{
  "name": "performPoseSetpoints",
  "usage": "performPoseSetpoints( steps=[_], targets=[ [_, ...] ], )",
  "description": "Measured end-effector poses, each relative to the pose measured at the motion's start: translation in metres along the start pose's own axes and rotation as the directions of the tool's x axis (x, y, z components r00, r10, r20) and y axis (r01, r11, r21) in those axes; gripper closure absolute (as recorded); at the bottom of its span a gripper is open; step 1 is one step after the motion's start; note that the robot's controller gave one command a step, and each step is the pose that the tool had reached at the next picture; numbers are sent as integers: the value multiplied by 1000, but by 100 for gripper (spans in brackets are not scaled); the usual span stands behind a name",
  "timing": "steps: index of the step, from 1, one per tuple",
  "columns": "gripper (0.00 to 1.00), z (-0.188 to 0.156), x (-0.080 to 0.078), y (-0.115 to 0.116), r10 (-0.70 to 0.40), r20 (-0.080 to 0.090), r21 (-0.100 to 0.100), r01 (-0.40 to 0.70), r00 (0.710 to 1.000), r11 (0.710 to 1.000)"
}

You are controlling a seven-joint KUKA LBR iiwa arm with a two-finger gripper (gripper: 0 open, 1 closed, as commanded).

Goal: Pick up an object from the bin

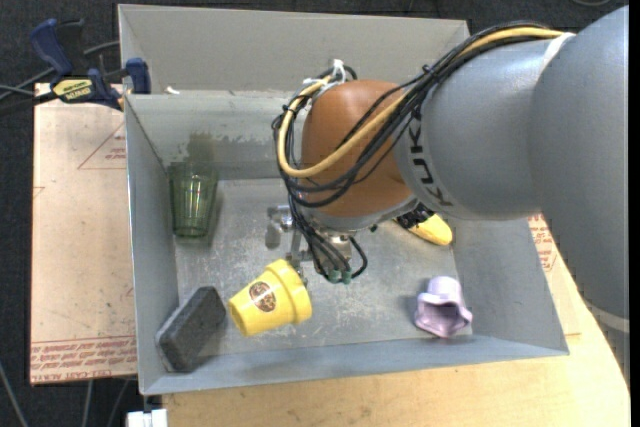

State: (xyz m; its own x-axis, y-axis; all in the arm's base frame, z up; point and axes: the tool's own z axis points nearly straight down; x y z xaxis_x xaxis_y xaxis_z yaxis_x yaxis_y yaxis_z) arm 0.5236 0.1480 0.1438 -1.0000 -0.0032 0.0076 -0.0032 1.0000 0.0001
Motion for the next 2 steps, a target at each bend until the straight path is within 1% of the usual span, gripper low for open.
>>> performPoseSetpoints(
  steps=[1, 2],
  targets=[
    [0, -4, -2, -1, 3, 7, -1, -3, 1000, 1000],
    [0, 15, 1, -1, -101, 12, -1, 101, 995, 995]
  ],
)
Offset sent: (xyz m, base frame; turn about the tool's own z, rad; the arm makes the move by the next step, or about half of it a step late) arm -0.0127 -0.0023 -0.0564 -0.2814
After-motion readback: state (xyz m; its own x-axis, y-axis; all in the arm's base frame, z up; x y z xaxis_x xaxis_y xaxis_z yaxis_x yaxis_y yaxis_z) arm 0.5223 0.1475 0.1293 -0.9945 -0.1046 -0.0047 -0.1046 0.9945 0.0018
